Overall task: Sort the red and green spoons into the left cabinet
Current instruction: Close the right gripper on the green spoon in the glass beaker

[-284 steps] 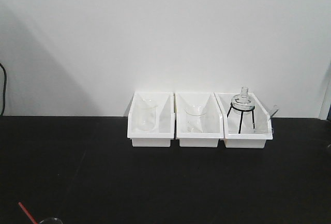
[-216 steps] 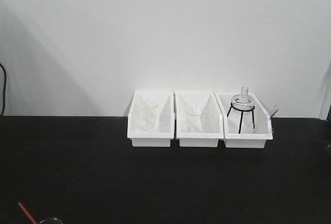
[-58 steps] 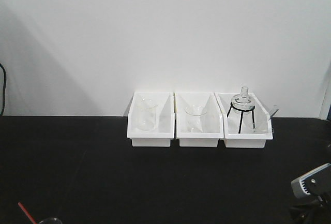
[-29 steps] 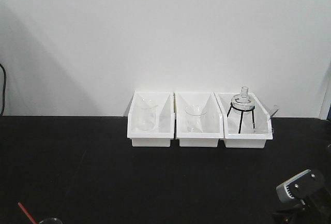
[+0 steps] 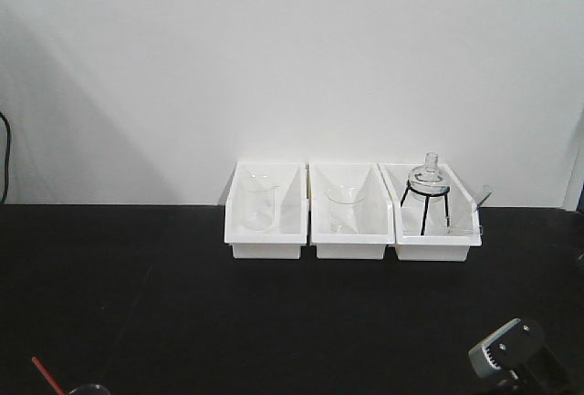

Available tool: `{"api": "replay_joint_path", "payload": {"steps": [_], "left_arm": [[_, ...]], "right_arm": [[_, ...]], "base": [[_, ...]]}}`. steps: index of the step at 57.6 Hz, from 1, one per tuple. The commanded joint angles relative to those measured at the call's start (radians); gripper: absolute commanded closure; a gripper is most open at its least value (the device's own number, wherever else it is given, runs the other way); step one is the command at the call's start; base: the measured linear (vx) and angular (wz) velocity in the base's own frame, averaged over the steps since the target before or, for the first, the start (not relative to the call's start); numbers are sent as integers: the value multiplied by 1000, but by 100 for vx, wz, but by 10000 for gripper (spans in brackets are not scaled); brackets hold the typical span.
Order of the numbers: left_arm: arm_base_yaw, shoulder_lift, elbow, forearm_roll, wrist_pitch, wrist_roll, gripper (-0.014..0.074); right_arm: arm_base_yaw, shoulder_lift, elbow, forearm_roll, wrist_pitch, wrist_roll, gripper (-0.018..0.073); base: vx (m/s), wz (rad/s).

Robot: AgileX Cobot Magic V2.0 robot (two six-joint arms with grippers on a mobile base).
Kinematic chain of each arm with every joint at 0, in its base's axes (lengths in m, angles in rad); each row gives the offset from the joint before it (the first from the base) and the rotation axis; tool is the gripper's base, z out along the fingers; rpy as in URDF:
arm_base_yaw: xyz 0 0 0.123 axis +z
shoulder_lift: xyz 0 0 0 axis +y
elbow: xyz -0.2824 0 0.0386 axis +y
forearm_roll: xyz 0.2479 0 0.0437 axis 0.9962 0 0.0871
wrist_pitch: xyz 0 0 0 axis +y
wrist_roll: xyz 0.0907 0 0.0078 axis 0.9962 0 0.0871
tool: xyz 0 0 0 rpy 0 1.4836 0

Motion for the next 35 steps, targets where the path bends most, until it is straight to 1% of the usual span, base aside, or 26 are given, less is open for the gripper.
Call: {"api": "replay_joint_path", "payload": {"steps": [1,16,35], "left_arm": [[-3,-1,-32,-7,-75,-4,212],[-3,-1,-32,-7,-75,-4,212],[-3,-1,-32,-7,-75,-4,212]], "right_arm": [[1,-1,-29,76,32,-38,-29],[1,41,-29,123,30,-82,-29],[1,90,-29,155,30,-101,-26]], "base": [[0,0],[0,0],[0,0]]}}
